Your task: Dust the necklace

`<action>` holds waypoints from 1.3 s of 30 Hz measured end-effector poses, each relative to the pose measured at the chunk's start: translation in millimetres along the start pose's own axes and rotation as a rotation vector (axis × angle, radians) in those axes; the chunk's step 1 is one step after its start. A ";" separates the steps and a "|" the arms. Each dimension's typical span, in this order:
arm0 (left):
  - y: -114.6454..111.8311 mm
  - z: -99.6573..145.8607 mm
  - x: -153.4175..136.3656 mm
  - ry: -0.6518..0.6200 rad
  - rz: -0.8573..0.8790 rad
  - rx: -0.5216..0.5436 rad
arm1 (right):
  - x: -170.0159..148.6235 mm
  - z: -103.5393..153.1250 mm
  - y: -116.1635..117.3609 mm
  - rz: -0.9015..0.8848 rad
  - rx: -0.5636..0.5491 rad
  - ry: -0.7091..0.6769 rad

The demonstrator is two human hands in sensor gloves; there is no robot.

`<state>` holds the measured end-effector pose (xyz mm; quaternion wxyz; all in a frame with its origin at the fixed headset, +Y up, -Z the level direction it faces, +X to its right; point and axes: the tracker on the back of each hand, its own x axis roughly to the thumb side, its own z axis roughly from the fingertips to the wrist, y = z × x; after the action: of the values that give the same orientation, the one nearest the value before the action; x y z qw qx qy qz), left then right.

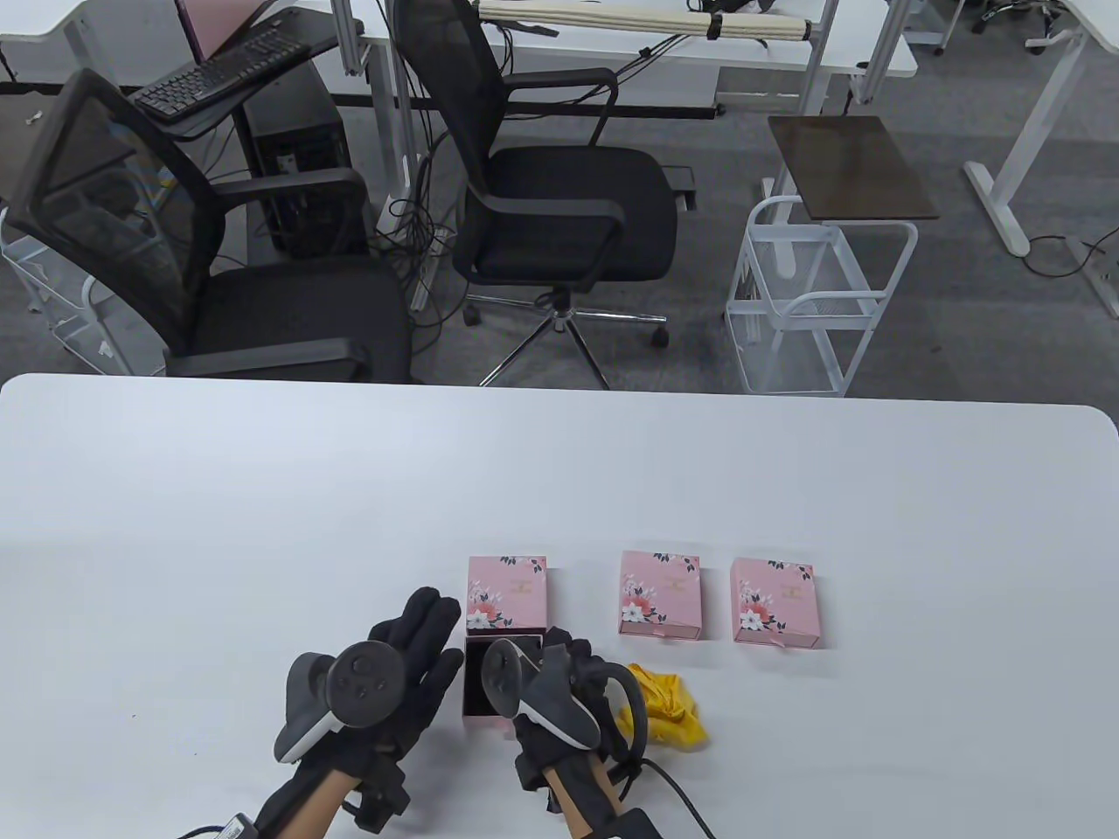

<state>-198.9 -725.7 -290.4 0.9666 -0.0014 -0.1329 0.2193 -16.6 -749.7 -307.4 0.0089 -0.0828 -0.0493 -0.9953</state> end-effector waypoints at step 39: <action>-0.4 0.6 -4.9 0.002 0.026 0.033 | 3.0 2.7 -0.6 -0.044 -0.034 -0.027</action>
<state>-203.2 -728.1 -291.1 0.9637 0.0127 -0.1280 0.2341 -19.2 -748.9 -304.3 -0.0150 -0.0952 -0.0344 -0.9948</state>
